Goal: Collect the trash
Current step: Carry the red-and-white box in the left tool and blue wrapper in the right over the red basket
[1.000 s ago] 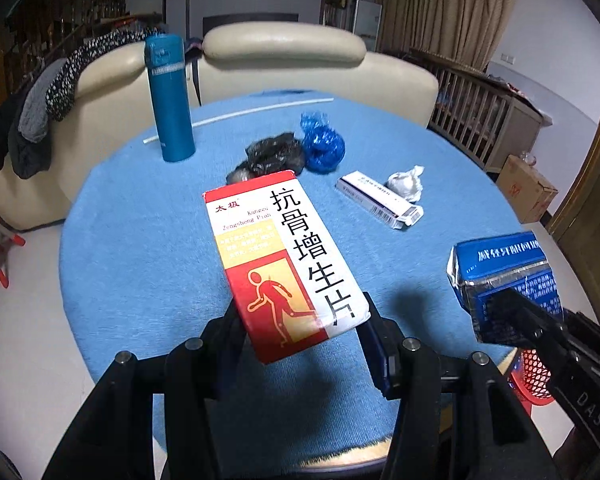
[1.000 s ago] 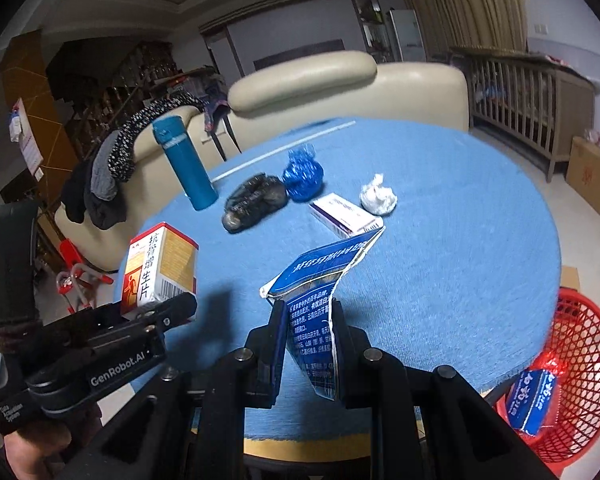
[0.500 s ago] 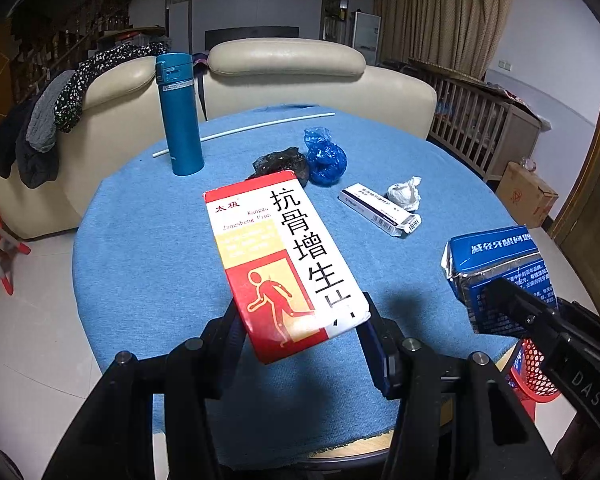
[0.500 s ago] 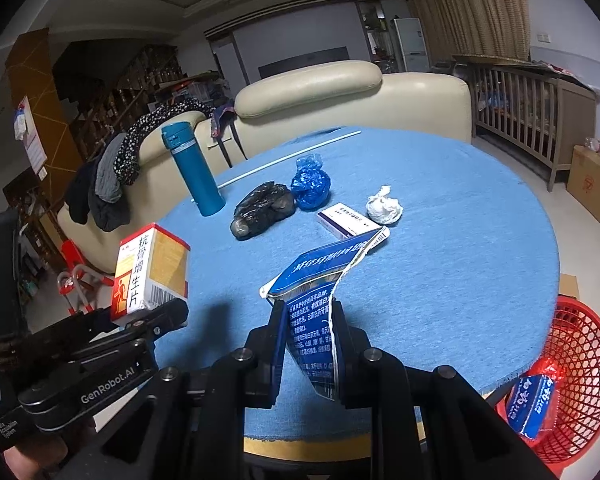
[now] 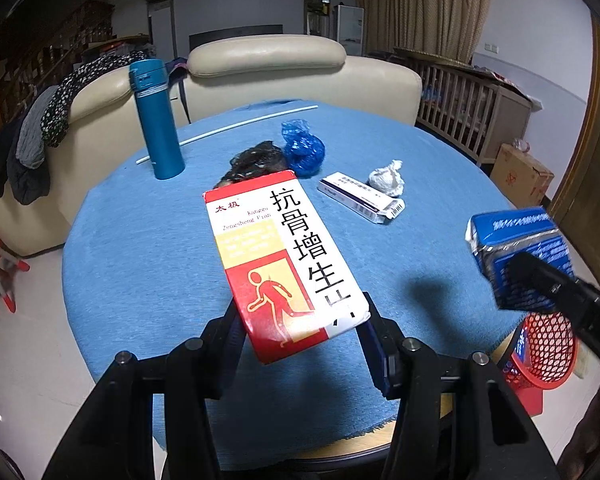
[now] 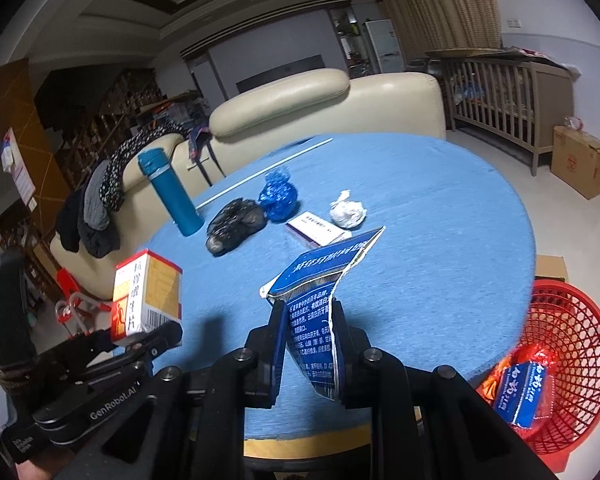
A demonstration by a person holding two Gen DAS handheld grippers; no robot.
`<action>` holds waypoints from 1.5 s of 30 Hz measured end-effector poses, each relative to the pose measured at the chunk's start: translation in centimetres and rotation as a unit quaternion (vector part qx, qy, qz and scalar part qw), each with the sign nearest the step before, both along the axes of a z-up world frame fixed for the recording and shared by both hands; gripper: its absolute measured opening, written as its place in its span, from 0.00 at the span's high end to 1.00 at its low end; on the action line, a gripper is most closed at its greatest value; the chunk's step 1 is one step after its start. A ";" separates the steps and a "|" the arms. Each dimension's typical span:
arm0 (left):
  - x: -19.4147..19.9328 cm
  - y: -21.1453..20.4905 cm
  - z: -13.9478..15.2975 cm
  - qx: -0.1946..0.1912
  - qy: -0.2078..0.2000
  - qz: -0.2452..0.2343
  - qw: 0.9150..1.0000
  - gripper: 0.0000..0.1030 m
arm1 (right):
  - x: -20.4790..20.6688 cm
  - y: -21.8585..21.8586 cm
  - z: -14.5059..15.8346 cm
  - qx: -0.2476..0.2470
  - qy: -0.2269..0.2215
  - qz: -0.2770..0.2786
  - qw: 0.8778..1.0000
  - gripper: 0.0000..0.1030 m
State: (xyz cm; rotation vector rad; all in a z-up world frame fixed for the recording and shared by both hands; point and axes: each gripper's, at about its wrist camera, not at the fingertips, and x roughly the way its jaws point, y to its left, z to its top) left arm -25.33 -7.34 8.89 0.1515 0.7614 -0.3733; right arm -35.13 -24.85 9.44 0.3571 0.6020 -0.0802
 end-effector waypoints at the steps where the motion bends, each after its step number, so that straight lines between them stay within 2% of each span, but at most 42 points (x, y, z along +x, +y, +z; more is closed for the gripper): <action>1: -0.1 -0.3 -0.1 0.003 0.000 -0.003 1.000 0.47 | -0.2 -0.4 0.0 0.002 -0.002 -0.005 1.000 0.79; 14: -1.7 -7.0 -0.1 0.034 -0.003 -0.072 0.997 0.47 | -4.7 -8.3 -0.5 0.049 -0.033 -0.086 0.995 0.79; 27: -5.0 -15.3 0.2 0.050 -0.011 -0.167 0.985 0.47 | -10.9 -18.2 -2.1 0.082 -0.047 -0.199 0.975 0.79; 36: -6.4 -18.5 0.8 0.040 -0.012 -0.202 0.978 0.47 | -13.8 -21.5 -2.4 0.078 -0.047 -0.245 0.965 0.79; 45: -6.7 -19.1 0.1 0.041 -0.008 -0.213 0.976 0.47 | -13.7 -22.2 -4.0 0.063 -0.014 -0.249 0.966 0.79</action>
